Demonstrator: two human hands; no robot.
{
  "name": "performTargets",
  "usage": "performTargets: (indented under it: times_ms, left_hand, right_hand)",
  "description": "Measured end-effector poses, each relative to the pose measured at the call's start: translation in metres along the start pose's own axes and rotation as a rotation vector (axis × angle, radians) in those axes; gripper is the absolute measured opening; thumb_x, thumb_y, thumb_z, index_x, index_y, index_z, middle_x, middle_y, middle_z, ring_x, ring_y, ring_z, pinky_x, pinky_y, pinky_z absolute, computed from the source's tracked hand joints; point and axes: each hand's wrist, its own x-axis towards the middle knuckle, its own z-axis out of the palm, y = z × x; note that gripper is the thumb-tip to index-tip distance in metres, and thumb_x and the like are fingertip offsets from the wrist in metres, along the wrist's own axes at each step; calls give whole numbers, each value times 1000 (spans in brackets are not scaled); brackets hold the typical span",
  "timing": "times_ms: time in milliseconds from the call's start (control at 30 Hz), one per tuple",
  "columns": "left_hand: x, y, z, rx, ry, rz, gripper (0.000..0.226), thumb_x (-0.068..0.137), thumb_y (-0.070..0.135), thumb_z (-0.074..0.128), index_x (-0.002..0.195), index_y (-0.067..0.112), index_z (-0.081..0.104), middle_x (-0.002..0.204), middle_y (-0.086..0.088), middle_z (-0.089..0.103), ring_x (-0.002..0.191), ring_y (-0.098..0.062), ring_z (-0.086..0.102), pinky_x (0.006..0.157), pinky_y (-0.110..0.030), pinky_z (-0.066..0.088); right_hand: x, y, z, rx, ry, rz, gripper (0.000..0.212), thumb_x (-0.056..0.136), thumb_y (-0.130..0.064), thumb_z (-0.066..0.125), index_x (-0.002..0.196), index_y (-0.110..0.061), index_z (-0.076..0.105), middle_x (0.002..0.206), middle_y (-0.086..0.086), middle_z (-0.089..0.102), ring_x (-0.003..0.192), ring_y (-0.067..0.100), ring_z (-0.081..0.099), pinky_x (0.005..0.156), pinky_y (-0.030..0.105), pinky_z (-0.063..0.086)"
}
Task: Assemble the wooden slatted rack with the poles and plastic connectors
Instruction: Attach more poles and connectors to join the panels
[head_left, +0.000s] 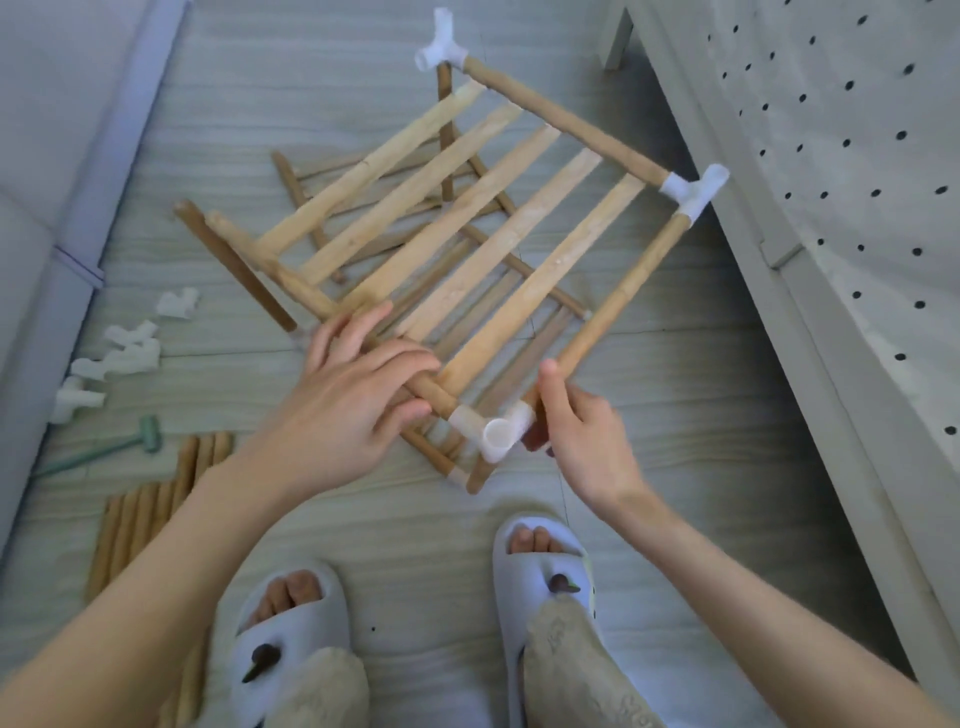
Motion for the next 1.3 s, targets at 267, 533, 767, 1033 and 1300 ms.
performTargets:
  times_ms: [267,533,767,1033,1300]
  left_hand:
    - [-4,53,0,-28,-44,-247,122,53,92,32,142,9,31,148,-1,34,145,-15,0,115,-46,-10]
    - [-1,56,3,-32,10,-310,115,59,84,37,140,3,31,139,-7,47,142,-25,21,115,-49,1]
    - [-1,48,5,-109,123,-235,100,61,73,52,131,2,42,107,-3,62,111,-13,47,116,-37,6]
    - [0,34,9,-190,41,-175,90,61,63,59,130,7,42,111,-4,58,114,-20,52,117,-32,13]
    - [-12,18,6,-43,71,-122,85,72,64,53,130,2,45,132,-9,52,136,-25,33,115,-32,19]
  right_hand:
    - [30,-31,-48,-1016,-233,-1054,91,70,-51,71,139,0,39,142,15,42,138,30,30,115,49,18]
    - [60,-81,-26,-1363,-683,-911,117,63,-75,61,149,-11,15,150,3,25,138,19,21,115,26,6]
    - [62,-79,-16,-1241,-671,-985,100,60,-75,67,133,-11,43,111,-2,45,101,12,37,96,21,31]
    - [61,-84,-8,-1191,-663,-963,93,56,-70,72,125,-10,52,98,-3,48,87,14,41,83,23,37]
    - [52,-76,-3,-1168,-563,-886,100,59,-80,55,131,-10,47,116,0,50,103,16,45,98,25,35]
